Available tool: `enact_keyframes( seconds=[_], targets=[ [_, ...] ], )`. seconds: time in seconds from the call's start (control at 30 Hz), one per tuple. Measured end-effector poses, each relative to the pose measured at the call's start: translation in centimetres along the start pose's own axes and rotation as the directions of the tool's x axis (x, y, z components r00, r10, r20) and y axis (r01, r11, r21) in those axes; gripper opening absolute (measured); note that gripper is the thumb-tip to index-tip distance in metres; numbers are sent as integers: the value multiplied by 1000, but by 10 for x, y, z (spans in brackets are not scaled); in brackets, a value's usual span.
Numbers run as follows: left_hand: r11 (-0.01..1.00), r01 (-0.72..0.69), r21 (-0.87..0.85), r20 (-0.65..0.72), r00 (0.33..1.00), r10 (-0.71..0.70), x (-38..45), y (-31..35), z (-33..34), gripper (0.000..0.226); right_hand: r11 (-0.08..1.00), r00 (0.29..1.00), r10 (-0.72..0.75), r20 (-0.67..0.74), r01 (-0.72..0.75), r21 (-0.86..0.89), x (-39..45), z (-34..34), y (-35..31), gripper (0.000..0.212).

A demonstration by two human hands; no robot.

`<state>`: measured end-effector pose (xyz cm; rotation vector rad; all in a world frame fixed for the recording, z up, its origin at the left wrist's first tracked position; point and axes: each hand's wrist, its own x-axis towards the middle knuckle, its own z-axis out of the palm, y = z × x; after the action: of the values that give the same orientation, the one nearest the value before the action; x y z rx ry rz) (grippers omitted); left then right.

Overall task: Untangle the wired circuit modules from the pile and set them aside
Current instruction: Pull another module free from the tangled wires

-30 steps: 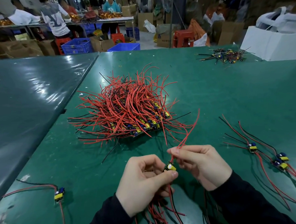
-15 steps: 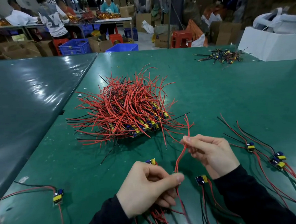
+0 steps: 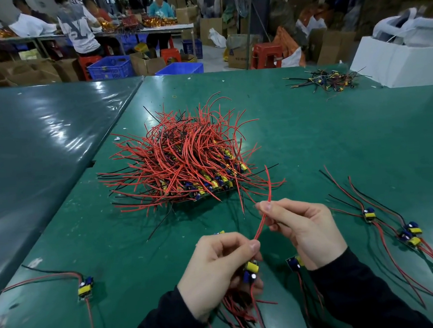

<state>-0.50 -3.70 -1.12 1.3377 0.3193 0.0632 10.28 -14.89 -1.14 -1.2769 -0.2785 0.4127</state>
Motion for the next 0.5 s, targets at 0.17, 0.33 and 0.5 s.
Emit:
enact_keyframes(
  seconds=[0.17,0.33,0.5],
  targets=[
    [1000,30,7,77,997,-31,-3,5,-2,20,999,998,50,-35,-50,13,1,0,-3,24],
    [999,38,13,104,994,-39,-4,9,0,22,991,990,92,-106,-81,109,7,-8,-11,17],
    [997,74,31,158,984,-78,-8,11,-1,22,984,977,88,-192,-55,169,15,-16,-20,7]
  ],
)
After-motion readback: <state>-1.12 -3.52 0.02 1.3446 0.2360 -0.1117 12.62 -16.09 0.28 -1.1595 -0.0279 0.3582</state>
